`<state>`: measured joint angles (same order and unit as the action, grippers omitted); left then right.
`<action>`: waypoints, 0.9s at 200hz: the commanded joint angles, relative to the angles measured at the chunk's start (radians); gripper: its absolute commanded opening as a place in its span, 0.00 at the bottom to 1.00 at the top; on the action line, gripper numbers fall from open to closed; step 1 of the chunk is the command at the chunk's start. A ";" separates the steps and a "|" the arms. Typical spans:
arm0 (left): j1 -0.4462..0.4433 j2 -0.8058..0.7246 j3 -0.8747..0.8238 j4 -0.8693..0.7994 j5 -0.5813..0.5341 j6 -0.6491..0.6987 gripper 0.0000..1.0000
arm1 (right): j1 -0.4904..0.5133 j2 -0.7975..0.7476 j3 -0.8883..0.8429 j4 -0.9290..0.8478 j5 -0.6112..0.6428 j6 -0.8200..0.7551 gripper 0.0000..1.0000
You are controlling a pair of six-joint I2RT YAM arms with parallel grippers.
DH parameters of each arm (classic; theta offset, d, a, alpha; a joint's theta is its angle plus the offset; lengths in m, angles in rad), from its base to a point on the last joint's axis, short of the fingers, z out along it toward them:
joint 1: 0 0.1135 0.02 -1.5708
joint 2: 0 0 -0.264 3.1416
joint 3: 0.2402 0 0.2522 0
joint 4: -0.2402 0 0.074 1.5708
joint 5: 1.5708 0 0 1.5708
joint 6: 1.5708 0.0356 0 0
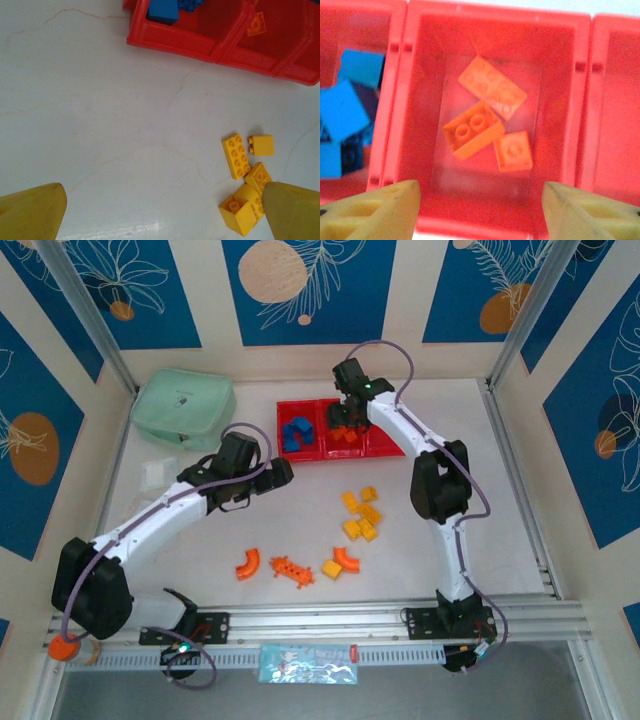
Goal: Sort the legos into containers by color
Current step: Place the lego in the container, then rotate the lego at the bottom-center of the table.
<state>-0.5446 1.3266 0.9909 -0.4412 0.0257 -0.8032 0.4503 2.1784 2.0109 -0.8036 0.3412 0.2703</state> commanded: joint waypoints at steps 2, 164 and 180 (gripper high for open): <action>-0.015 -0.049 -0.014 -0.033 0.026 -0.010 0.99 | 0.026 -0.163 -0.117 -0.028 -0.084 0.030 0.68; -0.189 -0.248 -0.231 -0.108 -0.071 -0.179 0.99 | 0.404 -0.721 -1.019 -0.129 -0.191 0.203 0.68; -0.189 -0.251 -0.229 -0.121 -0.079 -0.176 0.99 | 0.451 -0.725 -1.058 -0.116 -0.195 0.240 0.68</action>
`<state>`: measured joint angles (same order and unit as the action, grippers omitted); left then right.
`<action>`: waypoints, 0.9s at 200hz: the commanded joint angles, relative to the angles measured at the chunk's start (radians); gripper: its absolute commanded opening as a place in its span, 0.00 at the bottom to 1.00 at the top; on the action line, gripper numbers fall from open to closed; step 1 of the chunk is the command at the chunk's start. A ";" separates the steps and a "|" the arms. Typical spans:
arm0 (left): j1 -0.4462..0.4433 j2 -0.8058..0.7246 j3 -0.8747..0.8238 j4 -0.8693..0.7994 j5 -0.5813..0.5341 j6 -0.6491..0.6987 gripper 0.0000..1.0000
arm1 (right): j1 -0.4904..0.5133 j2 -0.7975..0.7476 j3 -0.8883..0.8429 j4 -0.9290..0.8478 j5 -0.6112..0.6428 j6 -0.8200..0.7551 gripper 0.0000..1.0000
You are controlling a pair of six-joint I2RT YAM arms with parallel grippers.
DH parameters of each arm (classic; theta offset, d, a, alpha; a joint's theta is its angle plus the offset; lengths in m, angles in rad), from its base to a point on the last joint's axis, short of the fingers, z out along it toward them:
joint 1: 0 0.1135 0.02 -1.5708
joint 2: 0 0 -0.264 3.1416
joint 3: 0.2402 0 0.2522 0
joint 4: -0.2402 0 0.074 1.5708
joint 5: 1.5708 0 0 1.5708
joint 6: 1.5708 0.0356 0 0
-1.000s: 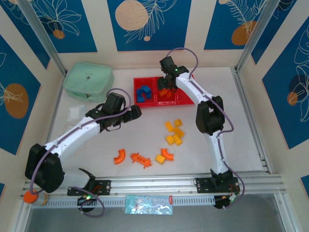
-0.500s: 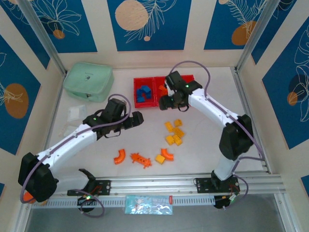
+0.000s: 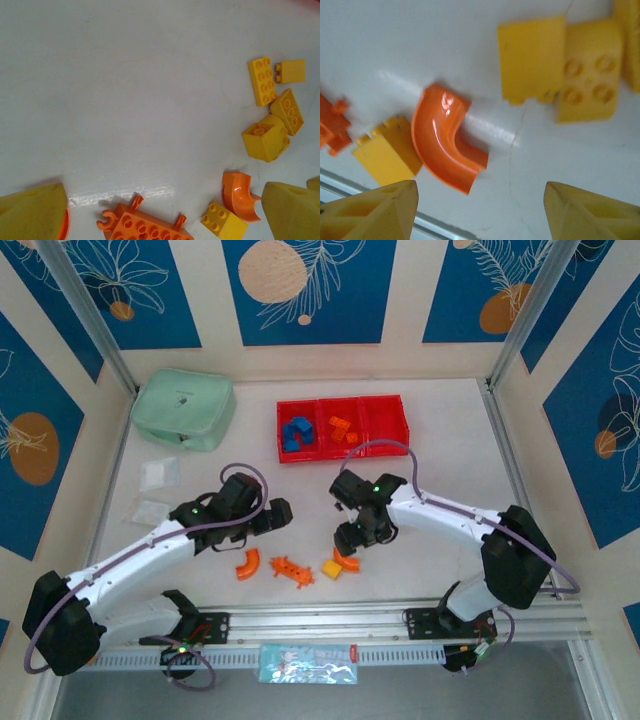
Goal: Sort the legos into containers by color
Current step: Rotate the lego at the bottom-center of the table.
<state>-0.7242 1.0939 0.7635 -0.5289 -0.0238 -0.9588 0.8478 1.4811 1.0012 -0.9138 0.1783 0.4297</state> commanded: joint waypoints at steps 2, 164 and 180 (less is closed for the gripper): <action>-0.009 -0.019 0.000 -0.035 -0.030 -0.020 0.99 | 0.059 -0.028 -0.053 -0.004 -0.030 0.086 0.68; -0.008 -0.017 0.006 -0.062 -0.064 -0.011 0.99 | 0.108 0.166 -0.040 0.143 0.125 0.117 0.71; -0.007 -0.016 0.008 -0.065 -0.065 -0.007 0.99 | 0.095 0.176 -0.033 0.151 0.129 0.105 0.71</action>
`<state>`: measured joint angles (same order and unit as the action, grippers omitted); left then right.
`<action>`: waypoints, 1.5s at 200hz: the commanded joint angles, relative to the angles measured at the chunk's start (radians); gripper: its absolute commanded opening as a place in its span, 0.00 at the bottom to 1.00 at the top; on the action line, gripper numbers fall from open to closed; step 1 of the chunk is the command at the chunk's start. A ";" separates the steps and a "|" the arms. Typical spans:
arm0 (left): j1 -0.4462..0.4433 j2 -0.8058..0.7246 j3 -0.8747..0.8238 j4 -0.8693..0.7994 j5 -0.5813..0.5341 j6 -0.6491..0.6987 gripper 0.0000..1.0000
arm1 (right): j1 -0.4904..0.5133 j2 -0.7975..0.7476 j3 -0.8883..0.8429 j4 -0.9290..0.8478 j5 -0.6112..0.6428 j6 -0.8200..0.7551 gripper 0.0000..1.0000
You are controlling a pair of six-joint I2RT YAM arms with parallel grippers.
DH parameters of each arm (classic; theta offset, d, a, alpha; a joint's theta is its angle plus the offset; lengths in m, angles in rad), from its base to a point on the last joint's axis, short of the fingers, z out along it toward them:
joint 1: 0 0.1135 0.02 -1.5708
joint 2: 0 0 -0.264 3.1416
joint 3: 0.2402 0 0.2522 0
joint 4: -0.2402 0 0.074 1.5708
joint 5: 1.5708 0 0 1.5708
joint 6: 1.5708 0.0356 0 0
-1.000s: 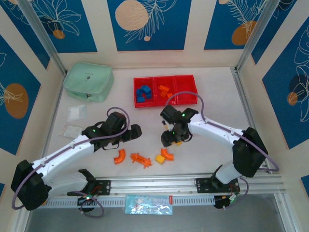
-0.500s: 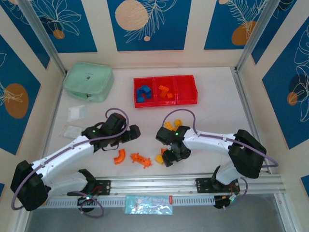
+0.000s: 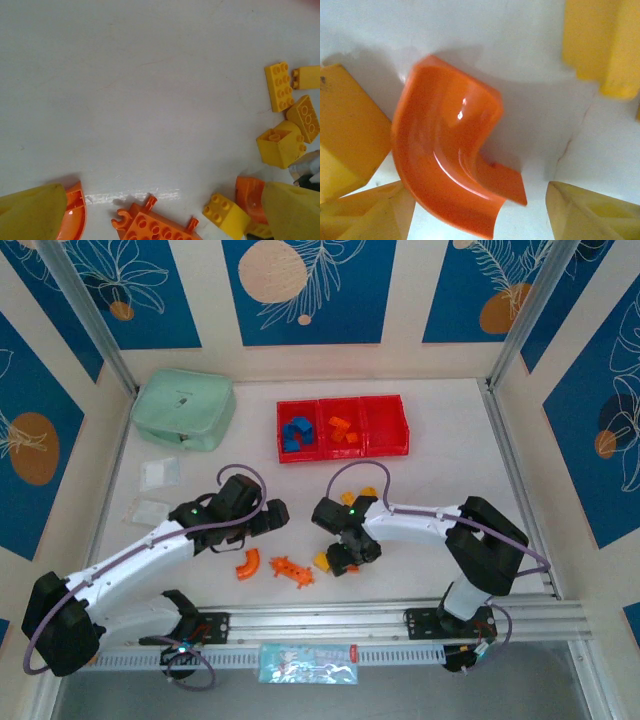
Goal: Sort the legos into containers by color
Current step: Rotate the lego at the bottom-center of the table, then pick up the lego from the bottom-center of the table.
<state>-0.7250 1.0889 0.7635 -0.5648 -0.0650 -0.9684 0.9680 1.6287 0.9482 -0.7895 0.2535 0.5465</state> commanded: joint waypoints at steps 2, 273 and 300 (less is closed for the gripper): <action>-0.007 -0.012 0.008 -0.030 -0.025 0.003 0.99 | -0.025 0.030 0.020 0.030 0.052 -0.015 0.71; 0.055 0.053 0.151 -0.024 -0.034 0.110 0.99 | -0.227 -0.094 0.253 0.036 -0.078 -0.080 0.34; 0.085 0.077 0.189 0.002 -0.033 0.140 0.99 | -0.333 0.067 0.438 0.057 -0.026 -0.132 0.34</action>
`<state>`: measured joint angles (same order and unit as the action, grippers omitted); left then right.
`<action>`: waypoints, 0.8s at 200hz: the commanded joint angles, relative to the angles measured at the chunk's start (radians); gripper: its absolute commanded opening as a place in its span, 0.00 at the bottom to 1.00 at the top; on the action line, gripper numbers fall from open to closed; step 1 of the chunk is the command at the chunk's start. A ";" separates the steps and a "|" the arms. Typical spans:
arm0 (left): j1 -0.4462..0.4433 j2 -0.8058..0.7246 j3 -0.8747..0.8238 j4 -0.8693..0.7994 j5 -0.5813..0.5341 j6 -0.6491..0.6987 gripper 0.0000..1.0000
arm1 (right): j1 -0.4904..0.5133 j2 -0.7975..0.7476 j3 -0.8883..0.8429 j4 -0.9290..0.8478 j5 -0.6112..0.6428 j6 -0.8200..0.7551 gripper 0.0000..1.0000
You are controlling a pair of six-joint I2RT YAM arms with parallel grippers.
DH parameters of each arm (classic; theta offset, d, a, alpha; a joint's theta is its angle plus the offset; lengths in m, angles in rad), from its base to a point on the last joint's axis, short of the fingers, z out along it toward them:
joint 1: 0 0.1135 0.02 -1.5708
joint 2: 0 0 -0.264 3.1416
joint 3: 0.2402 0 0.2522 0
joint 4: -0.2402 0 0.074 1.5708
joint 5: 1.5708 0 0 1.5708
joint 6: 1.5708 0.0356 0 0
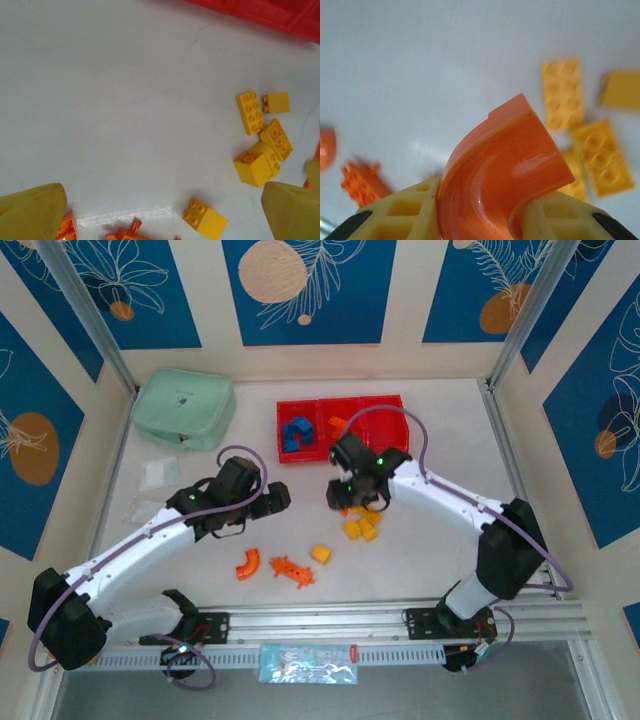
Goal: Sort the legos into containers by color
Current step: Pick up the lego from the bottom-center of the table, then place the lego in the container.
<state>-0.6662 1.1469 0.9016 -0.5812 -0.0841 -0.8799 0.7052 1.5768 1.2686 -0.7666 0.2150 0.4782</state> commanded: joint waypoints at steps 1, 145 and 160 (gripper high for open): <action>0.027 0.019 0.052 0.020 -0.015 0.055 0.99 | -0.073 0.124 0.125 0.036 0.012 -0.066 0.34; 0.114 0.121 0.160 0.055 0.026 0.148 0.99 | -0.247 0.683 0.850 -0.021 0.099 -0.187 0.56; 0.115 0.105 0.152 0.054 0.033 0.143 0.99 | -0.242 0.622 0.798 -0.010 0.077 -0.178 0.58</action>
<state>-0.5629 1.2739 1.0355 -0.5159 -0.0708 -0.7559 0.4522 2.2807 2.0850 -0.7467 0.3149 0.3061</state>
